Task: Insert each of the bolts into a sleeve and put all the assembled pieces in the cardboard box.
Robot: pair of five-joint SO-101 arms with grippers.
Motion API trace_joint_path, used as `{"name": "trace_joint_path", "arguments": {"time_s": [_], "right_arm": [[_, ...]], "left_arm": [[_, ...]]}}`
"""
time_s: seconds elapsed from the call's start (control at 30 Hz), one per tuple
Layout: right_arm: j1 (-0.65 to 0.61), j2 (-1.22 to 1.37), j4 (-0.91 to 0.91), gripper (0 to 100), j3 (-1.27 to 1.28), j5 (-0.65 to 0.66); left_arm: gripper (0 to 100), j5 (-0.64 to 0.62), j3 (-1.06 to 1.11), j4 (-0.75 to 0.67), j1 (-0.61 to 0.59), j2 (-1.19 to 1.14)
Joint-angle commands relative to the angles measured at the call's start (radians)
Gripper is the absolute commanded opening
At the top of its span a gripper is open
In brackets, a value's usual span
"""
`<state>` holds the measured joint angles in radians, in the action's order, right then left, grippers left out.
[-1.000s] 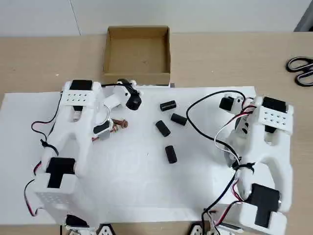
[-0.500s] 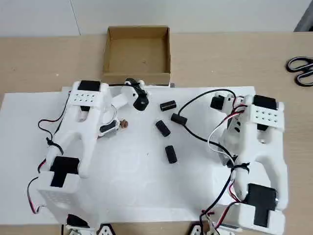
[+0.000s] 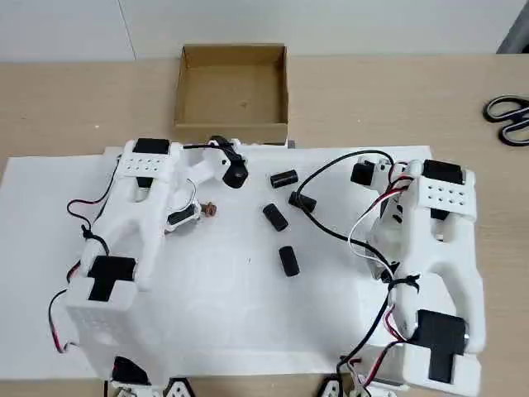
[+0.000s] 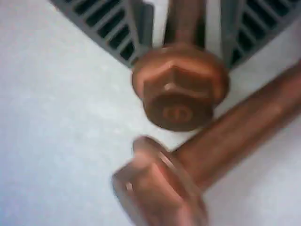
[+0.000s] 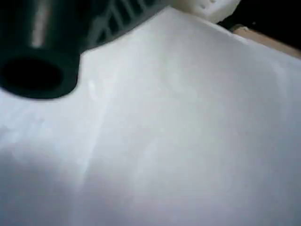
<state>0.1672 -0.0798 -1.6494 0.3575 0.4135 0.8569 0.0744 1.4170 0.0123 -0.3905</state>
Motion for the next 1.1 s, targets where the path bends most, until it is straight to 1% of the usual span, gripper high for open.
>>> {"name": "trace_joint_path", "arguments": {"time_s": [0.0, 0.2, 0.3, 0.5, 0.6, 0.7, 0.83, 0.97, 1.07], "right_arm": [[-0.008, -0.047, 0.002, 0.7, 0.000, 0.003], [-0.008, -0.048, 0.002, 0.7, 0.000, 0.003], [-0.008, -0.048, 0.002, 0.7, -0.003, 0.002], [-0.008, -0.056, 0.001, 0.7, -0.008, 0.002], [-0.012, -0.120, -0.027, 0.7, -0.009, 0.002], [-0.051, -0.219, -0.042, 0.6, -0.005, -0.011], [-0.140, -0.371, -0.064, 0.4, -0.002, -0.086], [-0.223, -0.515, -0.070, 0.4, -0.002, -0.135], [-0.271, -0.607, -0.076, 0.4, -0.002, -0.178]], "left_arm": [[10, 0.002, -0.015, -0.041, -0.006, -0.028], [8, 0.002, -0.016, -0.037, 0.000, -0.023], [0, 0.002, -0.016, -0.020, 0.000, -0.017], [0, 0.002, -0.016, 0.074, 0.002, 0.055], [0, -0.006, -0.016, 0.132, -0.002, 0.129], [0, -0.098, -0.016, 0.172, 0.000, 0.210], [0, -0.204, -0.016, 0.224, 0.002, 0.313], [1, -0.233, -0.016, 0.304, 0.003, 0.446], [1, -0.279, -0.016, 0.324, -0.003, 0.565]]}}
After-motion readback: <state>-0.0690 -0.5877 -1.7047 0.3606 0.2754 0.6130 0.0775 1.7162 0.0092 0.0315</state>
